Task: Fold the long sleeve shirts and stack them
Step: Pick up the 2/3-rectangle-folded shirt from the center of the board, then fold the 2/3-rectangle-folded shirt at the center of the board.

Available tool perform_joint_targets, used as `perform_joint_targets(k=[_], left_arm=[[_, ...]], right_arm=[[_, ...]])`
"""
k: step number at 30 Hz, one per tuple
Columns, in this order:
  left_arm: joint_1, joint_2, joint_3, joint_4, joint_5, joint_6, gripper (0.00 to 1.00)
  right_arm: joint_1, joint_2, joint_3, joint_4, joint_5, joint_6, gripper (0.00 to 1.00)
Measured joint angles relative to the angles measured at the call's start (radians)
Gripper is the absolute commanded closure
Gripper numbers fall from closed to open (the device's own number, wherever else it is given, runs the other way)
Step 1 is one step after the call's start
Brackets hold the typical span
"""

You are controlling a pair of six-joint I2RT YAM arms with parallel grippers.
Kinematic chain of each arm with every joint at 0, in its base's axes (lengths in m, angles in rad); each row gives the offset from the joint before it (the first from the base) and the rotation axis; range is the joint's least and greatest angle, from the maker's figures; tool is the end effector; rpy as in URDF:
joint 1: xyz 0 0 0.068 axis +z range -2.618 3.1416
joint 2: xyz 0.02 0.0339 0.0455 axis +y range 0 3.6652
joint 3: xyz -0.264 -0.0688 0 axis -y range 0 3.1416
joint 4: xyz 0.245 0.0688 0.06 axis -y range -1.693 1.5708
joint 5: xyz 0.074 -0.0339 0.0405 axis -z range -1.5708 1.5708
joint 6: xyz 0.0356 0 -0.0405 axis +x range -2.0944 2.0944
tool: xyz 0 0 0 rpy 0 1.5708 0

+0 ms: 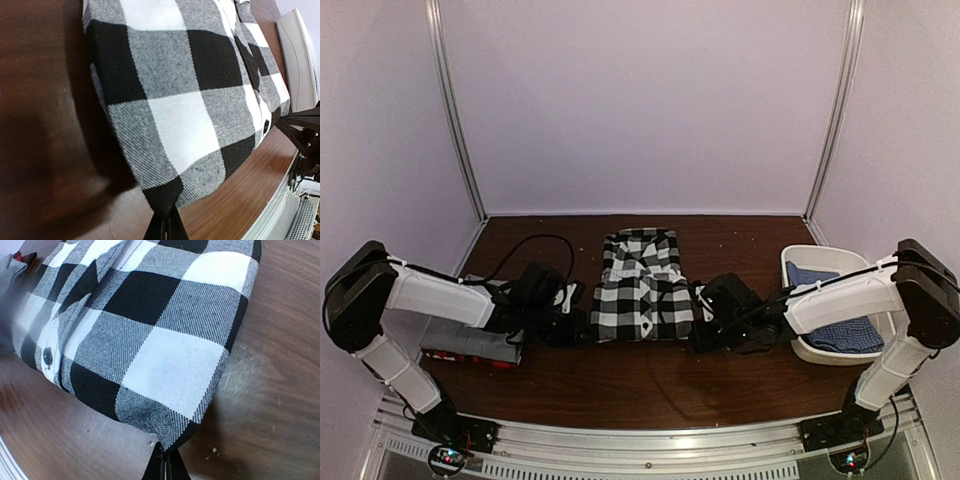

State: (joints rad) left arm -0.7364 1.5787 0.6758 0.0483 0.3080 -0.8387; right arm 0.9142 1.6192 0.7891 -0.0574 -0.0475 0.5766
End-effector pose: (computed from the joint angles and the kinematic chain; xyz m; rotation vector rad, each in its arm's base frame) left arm 0.2089 -0.2040 0.1409 0.0184 2.6744 -1.0005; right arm 0.1888 0.2478 0.1519 -0.4567 2.5497 0.6699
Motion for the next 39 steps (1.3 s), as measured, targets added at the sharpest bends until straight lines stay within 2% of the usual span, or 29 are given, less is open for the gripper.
perform_joint_targets(k=[7,13,16,20,24,26,29,33,36,39], left_arm=[[-0.129,-0.211,-0.085,-0.137,-0.071,-0.048,1.0],[-0.212,-0.368,-0.085,-0.281,-0.13,-0.096,1.0],[-0.218,-0.414,-0.04,-0.369,-0.158,-0.103,1.0],[-0.2,-0.395,0.1,-0.477,-0.189,-0.075,1.0],[-0.095,-0.28,0.29,-0.509,-0.159,0.005,1.0],[0.0,-0.183,0.388,-0.507,-0.114,0.06,1.0],[0.135,0.0,0.535,-0.495,-0.042,0.13,1.0],[0.272,0.342,0.787,-0.466,0.042,0.204,1.0],[0.321,0.555,0.933,-0.461,0.078,0.23,1.0],[0.339,0.705,1.018,-0.46,0.103,0.243,1.0]], right_arm=[[0.147,-0.149,-0.061,-0.073,0.05,0.079,1.0],[0.241,-0.253,-0.045,-0.181,0.108,0.149,1.0],[0.249,-0.274,0.016,-0.259,0.142,0.173,1.0],[0.229,-0.272,0.145,-0.323,0.176,0.17,1.0],[0.118,-0.205,0.282,-0.309,0.162,0.122,1.0],[0.024,-0.129,0.344,-0.277,0.124,0.089,1.0],[-0.114,0.039,0.447,-0.228,0.068,0.046,1.0],[-0.261,0.335,0.652,-0.175,-0.027,0.002,1.0],[-0.331,0.554,0.82,-0.161,-0.097,-0.019,1.0],[-0.357,0.696,0.912,-0.163,-0.149,-0.031,1.0]])
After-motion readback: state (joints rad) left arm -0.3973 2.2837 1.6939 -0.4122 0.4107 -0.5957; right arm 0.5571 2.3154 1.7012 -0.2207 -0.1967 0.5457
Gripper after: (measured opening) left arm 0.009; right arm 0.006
